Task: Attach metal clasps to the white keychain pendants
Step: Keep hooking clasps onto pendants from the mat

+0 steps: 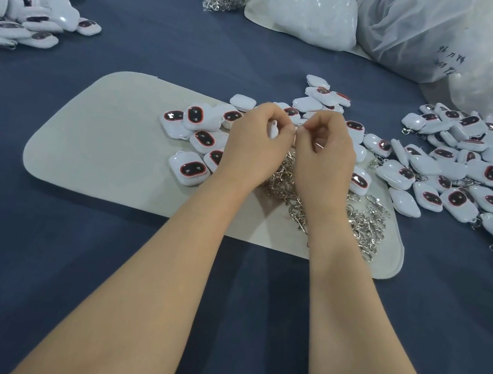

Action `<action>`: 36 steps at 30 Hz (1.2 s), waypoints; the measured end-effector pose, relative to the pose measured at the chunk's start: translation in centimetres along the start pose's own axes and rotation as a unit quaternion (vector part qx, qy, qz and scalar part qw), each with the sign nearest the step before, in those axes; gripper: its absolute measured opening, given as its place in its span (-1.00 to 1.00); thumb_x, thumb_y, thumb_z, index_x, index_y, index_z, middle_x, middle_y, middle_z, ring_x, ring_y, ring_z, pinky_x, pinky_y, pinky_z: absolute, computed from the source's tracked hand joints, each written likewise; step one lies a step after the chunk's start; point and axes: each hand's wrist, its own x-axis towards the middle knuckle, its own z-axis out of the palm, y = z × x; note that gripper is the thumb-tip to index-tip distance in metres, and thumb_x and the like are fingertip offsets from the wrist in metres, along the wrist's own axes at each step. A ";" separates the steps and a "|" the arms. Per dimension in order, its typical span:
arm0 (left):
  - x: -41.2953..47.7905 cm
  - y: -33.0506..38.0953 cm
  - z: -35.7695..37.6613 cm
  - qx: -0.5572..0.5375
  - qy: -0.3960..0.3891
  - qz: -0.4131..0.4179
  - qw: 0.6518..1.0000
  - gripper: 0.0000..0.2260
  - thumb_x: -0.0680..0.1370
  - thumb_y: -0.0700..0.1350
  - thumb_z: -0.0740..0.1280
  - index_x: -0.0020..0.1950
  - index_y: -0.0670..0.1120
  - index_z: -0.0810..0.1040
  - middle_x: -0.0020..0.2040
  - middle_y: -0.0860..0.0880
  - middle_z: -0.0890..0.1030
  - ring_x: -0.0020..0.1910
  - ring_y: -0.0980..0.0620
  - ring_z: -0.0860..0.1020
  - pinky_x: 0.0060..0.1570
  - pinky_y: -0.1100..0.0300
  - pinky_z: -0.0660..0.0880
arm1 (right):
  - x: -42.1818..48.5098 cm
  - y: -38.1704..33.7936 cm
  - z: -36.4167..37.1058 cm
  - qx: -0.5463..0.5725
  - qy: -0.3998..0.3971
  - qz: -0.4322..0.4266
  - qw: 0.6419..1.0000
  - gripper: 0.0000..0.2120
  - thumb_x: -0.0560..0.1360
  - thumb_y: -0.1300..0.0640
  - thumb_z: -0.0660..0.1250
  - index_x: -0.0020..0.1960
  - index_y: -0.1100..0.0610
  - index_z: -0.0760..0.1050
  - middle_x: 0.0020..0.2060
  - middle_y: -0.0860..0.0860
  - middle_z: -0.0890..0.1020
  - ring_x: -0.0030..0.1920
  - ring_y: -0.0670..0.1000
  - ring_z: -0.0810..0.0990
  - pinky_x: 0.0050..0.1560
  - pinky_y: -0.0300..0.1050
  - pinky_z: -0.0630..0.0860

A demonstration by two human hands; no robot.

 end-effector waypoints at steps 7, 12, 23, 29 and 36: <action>0.4 1.2 -0.5 -0.275 -0.005 -0.136 0.952 -0.85 0.55 -0.28 0.18 -0.22 -0.18 0.38 -0.30 -0.08 0.45 -0.29 0.13 0.40 -0.24 0.28 0.33 | 0.4 0.3 -0.2 0.026 0.061 0.046 0.997 -0.74 0.47 0.33 0.24 -0.21 -0.02 0.35 -0.33 -0.19 0.46 -0.36 -0.34 0.43 -0.22 -0.51 0.34; 0.2 1.5 -0.4 -0.300 0.028 -0.154 0.941 -0.81 0.62 -0.23 0.05 -0.15 -0.21 0.36 -0.09 -0.20 0.54 -0.27 0.01 0.67 -0.33 0.25 0.59 | 0.3 0.5 -0.2 0.024 0.074 0.055 0.995 -0.81 0.47 0.32 0.24 -0.18 0.05 0.38 -0.34 -0.18 0.44 -0.35 -0.36 0.41 -0.22 -0.52 0.34; 0.0 1.1 -0.5 -0.241 -0.094 -0.186 0.948 -0.95 0.56 -0.17 0.21 -0.03 -0.05 0.34 -0.18 -0.06 0.48 -0.40 0.11 0.51 -0.43 0.25 0.50 | 0.3 0.6 -0.3 -0.003 0.083 0.060 0.995 -0.87 0.48 0.32 0.22 -0.13 0.10 0.40 -0.35 -0.18 0.45 -0.36 -0.30 0.42 -0.23 -0.51 0.34; -0.3 0.5 -0.3 -0.170 -0.123 -0.147 0.967 -0.90 0.57 -0.20 0.22 0.08 -0.07 0.39 -0.18 -0.03 0.51 -0.49 0.19 0.54 -0.45 0.32 0.49 | 0.4 0.8 -0.4 -0.024 0.084 0.054 0.995 -0.88 0.48 0.31 0.23 -0.12 0.11 0.40 -0.34 -0.19 0.44 -0.34 -0.25 0.42 -0.23 -0.49 0.35; 0.0 -0.1 -0.1 -0.126 -0.102 -0.133 0.978 -0.93 0.57 -0.14 0.23 0.03 -0.01 0.42 -0.34 0.00 0.51 -0.49 0.12 0.46 -0.31 0.20 0.46 | 0.2 0.9 -0.2 -0.057 0.065 0.017 0.996 -0.86 0.49 0.32 0.20 -0.12 0.09 0.40 -0.27 -0.09 0.49 -0.28 -0.13 0.42 -0.23 -0.42 0.33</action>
